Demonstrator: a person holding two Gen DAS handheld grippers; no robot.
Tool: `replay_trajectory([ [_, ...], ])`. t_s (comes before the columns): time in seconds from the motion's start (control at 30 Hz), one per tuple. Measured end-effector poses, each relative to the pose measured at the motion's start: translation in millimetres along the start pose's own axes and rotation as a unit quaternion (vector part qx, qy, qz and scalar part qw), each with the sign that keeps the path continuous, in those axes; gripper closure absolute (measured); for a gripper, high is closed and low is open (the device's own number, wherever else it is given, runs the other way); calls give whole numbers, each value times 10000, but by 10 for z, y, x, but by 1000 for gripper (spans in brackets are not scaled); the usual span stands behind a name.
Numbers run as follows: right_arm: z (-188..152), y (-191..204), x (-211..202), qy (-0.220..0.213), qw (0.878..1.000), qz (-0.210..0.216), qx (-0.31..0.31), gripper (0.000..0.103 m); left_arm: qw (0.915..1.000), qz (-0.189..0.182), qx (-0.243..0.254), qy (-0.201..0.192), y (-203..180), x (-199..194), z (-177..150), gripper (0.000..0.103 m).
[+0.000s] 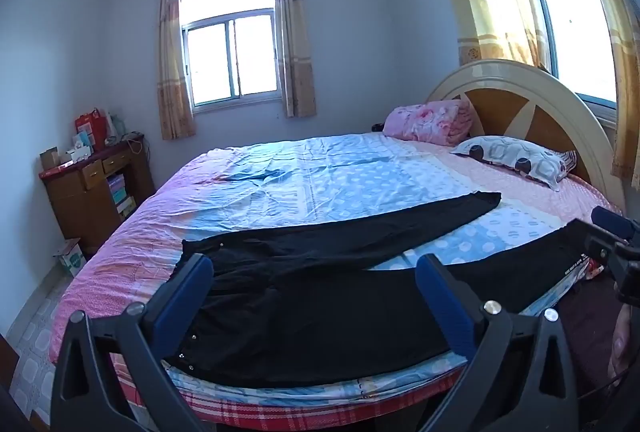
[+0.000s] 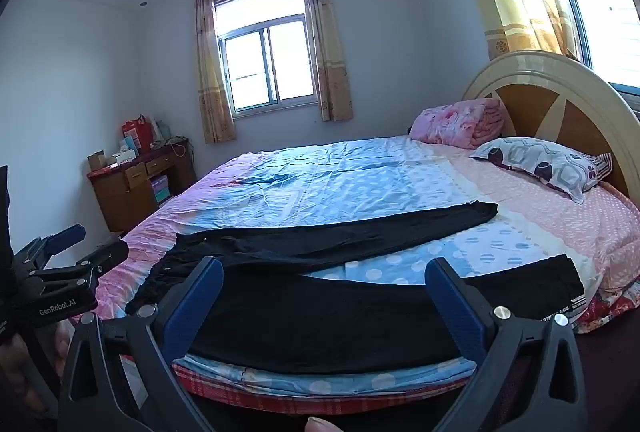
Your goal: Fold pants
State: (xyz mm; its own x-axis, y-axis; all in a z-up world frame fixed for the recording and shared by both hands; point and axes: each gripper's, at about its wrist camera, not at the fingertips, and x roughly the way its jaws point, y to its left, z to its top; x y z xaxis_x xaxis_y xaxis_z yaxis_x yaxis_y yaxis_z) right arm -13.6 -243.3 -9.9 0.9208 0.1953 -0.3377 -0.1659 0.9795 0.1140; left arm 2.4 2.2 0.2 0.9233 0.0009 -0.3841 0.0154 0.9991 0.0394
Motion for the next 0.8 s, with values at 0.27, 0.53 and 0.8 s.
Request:
replay_trajectory([
  [0.27,-18,13,14,-19,10000,-61,13,1,9997,18,207,-151,-90,-59,-34,0],
  [0.53,-28,11,31,-9,9999,-38,116,1,9999,-19,116,-49,-37,22,-45,0],
  [0.8,-24,7,49,5,9999,-61,81,1,9999,-17,91,-39,-17,44,-58,0],
])
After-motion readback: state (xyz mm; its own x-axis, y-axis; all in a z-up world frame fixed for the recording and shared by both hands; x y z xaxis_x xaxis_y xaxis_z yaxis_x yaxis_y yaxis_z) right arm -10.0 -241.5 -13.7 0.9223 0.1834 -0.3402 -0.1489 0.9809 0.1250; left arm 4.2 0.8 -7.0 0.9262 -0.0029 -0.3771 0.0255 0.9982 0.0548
